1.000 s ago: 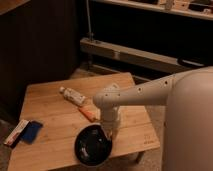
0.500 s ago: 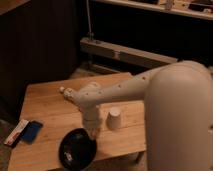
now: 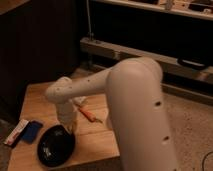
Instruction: Drag the ceramic bowl in a circle
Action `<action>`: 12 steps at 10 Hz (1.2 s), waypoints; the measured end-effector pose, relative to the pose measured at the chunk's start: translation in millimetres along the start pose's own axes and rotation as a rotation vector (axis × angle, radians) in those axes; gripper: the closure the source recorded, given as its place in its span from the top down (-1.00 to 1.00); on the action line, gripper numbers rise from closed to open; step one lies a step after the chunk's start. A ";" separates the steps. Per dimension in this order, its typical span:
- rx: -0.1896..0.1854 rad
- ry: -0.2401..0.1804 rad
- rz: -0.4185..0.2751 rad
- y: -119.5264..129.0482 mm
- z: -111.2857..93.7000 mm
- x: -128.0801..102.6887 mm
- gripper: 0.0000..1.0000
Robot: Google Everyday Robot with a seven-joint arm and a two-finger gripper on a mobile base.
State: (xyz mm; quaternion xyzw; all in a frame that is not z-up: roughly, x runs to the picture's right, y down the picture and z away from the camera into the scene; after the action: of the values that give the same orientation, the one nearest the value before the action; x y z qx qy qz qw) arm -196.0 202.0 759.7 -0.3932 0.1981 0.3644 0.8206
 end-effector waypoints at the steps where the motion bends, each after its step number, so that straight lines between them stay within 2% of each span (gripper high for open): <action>1: 0.014 -0.001 -0.004 -1.3 -0.3 -12.1 -1.00; 2: 0.024 0.000 0.007 -5.3 0.0 -24.0 -1.00; 4: 0.032 -0.002 0.061 -22.1 0.3 -31.5 -1.00; 6: 0.037 -0.007 0.153 -53.4 0.6 -23.6 -1.00; 8: 0.037 -0.013 0.270 -95.5 3.2 1.2 -1.00; 10: 0.040 -0.015 0.420 -146.3 8.9 40.3 -1.00; 12: 0.037 -0.012 0.531 -176.9 12.6 74.1 -1.00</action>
State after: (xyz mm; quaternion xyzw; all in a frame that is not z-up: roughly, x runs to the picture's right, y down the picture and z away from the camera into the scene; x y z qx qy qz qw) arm -13.5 169.5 810.7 -0.3104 0.2962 0.5656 0.7043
